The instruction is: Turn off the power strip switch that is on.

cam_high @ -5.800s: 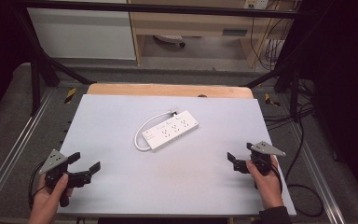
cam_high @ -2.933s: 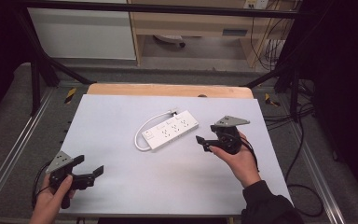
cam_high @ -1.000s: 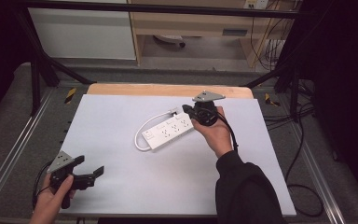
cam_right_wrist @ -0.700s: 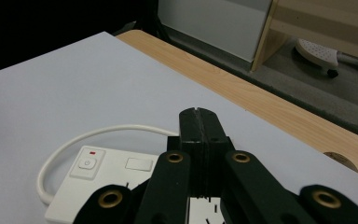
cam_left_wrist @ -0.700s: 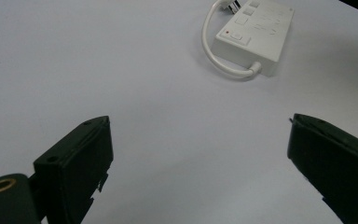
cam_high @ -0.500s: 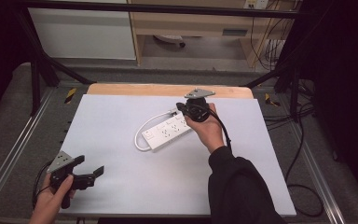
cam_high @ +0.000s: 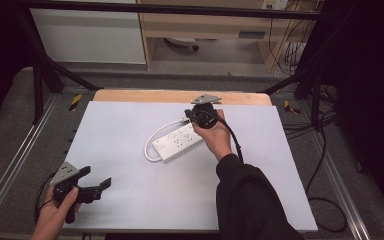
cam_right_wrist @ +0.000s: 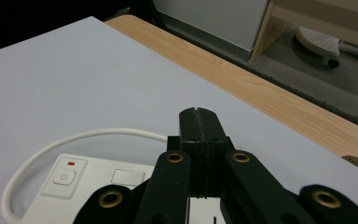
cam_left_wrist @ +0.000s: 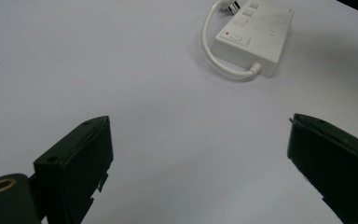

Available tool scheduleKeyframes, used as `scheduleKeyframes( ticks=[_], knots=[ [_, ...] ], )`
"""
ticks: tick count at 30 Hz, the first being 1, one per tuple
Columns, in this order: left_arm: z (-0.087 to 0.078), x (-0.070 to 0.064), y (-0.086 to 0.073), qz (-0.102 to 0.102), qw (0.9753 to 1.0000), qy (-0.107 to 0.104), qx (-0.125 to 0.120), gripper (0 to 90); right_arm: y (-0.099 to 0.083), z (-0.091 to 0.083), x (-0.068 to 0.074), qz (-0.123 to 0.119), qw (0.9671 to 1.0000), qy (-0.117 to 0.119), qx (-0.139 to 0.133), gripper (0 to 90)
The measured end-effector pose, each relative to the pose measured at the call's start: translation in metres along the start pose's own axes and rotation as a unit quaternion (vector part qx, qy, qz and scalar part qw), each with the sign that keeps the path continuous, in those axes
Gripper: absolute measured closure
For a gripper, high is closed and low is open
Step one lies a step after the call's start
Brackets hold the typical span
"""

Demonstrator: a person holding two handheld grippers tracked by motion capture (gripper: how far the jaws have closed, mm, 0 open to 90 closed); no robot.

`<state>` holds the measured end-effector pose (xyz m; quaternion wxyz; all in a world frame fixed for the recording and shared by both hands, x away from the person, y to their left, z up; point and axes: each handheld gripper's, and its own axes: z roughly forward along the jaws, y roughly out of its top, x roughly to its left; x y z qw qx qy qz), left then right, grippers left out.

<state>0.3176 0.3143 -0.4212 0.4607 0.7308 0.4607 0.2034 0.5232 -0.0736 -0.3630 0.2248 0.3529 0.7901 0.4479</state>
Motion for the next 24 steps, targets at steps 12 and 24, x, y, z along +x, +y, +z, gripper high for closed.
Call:
scheduleKeyframes(
  ticks=[12,24],
  knots=[
    [0.0,0.0,0.0,-0.001,1.0,-0.001,0.0,6.9,-0.005,0.012,-0.002,0.007,0.9999,0.004,0.009,90.0],
    [0.0,0.0,0.0,0.001,1.0,-0.002,-0.001,6.9,-0.008,0.017,-0.008,0.015,0.9998,0.0,0.011,90.0]
  ],
)
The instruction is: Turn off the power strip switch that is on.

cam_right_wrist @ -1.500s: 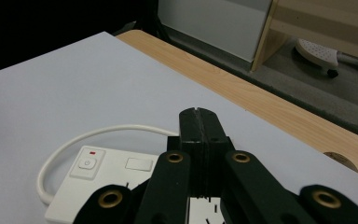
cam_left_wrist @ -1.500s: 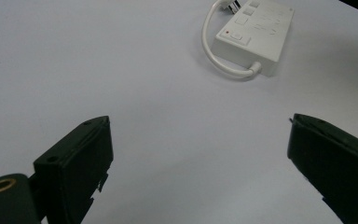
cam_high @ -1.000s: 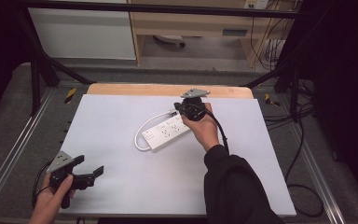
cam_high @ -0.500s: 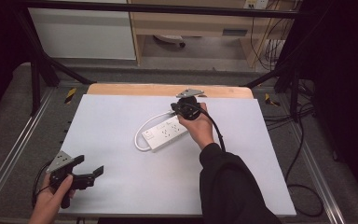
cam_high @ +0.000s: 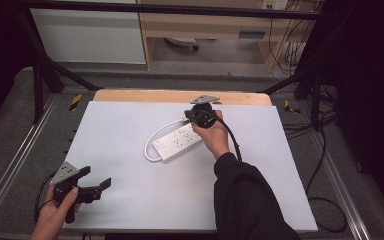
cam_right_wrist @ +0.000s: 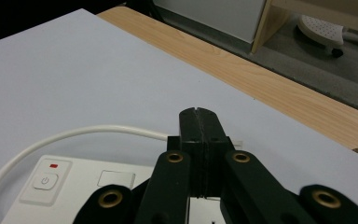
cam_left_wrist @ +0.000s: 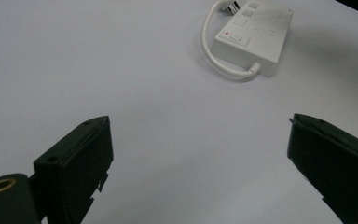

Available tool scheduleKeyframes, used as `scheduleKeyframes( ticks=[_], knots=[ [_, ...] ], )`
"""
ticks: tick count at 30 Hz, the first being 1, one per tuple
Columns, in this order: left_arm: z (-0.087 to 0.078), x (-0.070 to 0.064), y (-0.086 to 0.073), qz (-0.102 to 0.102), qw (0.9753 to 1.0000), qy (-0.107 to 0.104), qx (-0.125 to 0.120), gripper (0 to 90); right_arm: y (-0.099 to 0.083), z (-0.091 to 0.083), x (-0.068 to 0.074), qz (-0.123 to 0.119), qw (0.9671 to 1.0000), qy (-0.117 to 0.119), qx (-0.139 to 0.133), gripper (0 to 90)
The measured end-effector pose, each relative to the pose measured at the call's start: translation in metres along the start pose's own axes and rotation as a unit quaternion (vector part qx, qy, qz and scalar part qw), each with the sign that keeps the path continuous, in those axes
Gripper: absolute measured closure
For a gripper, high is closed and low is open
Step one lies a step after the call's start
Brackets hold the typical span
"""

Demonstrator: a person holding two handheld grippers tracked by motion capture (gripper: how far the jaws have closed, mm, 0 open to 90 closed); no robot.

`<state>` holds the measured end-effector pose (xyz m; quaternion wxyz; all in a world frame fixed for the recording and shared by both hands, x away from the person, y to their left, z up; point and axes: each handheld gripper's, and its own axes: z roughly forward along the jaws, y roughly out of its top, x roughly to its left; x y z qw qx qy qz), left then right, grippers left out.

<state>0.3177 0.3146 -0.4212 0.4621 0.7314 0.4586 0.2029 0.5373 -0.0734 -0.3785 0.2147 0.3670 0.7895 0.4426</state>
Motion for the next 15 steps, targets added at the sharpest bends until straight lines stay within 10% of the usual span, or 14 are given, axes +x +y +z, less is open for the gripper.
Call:
scheduleKeyframes(
  ticks=[15],
  knots=[
    [0.0,0.0,0.0,-0.001,1.0,0.0,0.001,7.0,-0.007,0.012,-0.002,0.004,0.9998,-0.006,0.017,90.0]
  ],
)
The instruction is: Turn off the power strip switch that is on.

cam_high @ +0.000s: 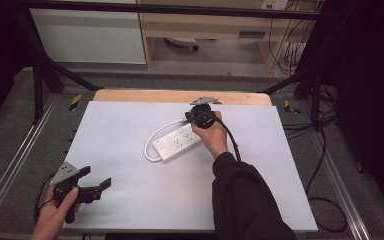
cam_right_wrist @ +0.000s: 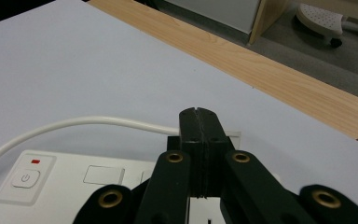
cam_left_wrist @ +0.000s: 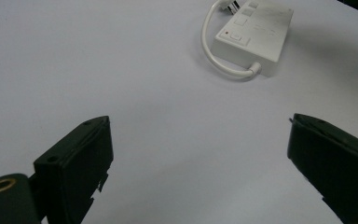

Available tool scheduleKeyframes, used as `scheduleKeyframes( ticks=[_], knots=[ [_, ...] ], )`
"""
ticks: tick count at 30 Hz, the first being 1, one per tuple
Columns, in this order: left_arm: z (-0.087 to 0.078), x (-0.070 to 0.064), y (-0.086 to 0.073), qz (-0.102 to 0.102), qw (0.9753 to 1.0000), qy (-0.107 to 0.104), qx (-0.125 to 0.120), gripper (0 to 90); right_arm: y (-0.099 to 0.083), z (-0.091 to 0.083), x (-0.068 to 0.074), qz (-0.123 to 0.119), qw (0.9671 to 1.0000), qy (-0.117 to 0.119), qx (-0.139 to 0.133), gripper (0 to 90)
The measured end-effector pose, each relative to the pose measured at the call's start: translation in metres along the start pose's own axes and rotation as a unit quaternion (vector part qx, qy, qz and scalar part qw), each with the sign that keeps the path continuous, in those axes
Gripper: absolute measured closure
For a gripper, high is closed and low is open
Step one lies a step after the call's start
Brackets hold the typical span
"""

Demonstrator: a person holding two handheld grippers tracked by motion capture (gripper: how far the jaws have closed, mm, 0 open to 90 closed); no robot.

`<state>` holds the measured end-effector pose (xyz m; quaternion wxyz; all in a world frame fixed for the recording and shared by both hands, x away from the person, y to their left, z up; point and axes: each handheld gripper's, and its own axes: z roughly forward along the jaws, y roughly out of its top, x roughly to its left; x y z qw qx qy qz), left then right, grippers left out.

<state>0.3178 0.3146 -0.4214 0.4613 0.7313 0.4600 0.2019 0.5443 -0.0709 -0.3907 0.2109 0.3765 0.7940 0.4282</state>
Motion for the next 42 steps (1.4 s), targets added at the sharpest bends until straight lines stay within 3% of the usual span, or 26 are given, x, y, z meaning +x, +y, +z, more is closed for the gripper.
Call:
scheduleKeyframes(
  ticks=[42],
  knots=[
    [0.0,0.0,0.0,0.003,1.0,-0.003,0.0,7.0,-0.01,0.023,0.016,-0.013,0.9994,0.009,0.029,90.0]
  ],
)
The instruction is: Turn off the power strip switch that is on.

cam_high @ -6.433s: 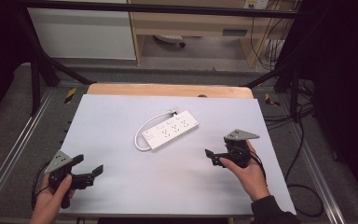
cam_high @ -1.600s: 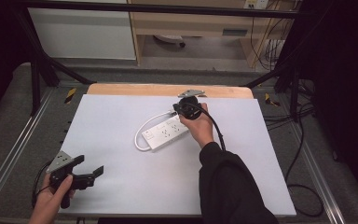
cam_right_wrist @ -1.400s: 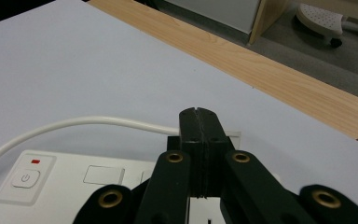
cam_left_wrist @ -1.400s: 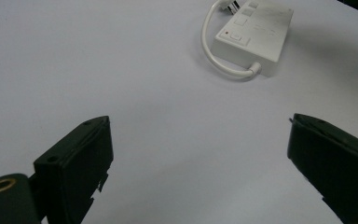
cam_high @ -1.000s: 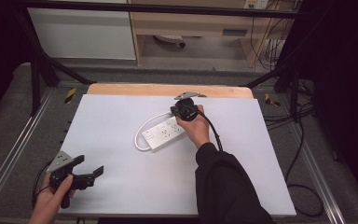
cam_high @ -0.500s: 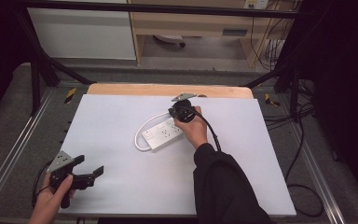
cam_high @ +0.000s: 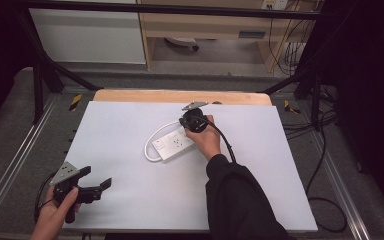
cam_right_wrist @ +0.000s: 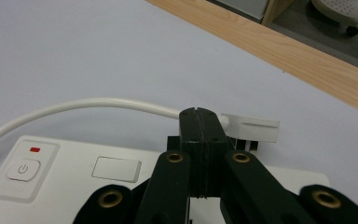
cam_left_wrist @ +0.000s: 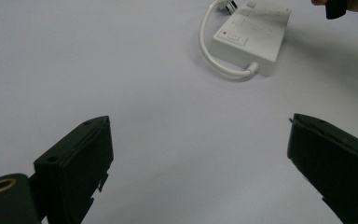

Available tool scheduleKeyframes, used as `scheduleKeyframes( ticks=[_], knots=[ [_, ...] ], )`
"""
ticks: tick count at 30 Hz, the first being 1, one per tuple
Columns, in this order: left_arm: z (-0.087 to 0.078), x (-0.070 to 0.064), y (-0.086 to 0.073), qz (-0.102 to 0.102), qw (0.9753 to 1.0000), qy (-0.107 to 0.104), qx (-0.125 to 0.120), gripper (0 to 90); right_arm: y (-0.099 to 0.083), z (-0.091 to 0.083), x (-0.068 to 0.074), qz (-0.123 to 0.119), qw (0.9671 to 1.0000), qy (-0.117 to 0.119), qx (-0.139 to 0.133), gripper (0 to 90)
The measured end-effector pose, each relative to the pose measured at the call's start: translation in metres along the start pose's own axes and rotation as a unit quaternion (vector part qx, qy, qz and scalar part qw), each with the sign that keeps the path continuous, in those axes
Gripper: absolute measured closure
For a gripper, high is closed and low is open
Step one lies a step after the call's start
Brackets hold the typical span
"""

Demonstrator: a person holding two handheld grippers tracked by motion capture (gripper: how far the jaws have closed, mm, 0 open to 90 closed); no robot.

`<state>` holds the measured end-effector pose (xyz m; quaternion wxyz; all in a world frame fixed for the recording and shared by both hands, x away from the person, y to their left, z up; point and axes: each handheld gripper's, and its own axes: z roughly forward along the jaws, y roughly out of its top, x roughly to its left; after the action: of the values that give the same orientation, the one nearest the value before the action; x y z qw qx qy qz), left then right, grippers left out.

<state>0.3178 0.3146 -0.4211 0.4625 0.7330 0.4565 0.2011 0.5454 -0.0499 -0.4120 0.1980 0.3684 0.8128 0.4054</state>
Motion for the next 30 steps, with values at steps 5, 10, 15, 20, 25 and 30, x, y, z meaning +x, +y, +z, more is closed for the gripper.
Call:
scheduleKeyframes(
  ticks=[5,10,15,20,25,30],
  knots=[
    [0.0,0.0,0.0,0.001,1.0,0.0,0.001,7.0,-0.002,0.002,0.002,-0.004,1.0,0.0,0.004,90.0],
    [0.0,0.0,0.0,0.001,1.0,0.0,0.001,7.0,-0.002,0.004,0.004,-0.004,1.0,0.002,0.004,90.0],
    [0.0,0.0,0.0,0.003,1.0,0.0,0.002,7.1,-0.003,0.006,0.005,-0.005,1.0,0.001,0.008,90.0],
    [0.0,0.0,0.0,0.002,1.0,0.0,0.002,7.1,-0.005,0.008,0.006,-0.006,0.9999,0.0,0.009,90.0],
    [0.0,0.0,0.0,0.003,1.0,0.0,0.002,7.1,-0.005,0.01,0.006,-0.007,0.9999,-0.001,0.011,90.0],
    [0.001,-0.001,0.0,0.004,1.0,-0.001,0.002,7.1,-0.007,0.011,0.007,-0.01,0.9998,-0.003,0.014,90.0]
  ],
)
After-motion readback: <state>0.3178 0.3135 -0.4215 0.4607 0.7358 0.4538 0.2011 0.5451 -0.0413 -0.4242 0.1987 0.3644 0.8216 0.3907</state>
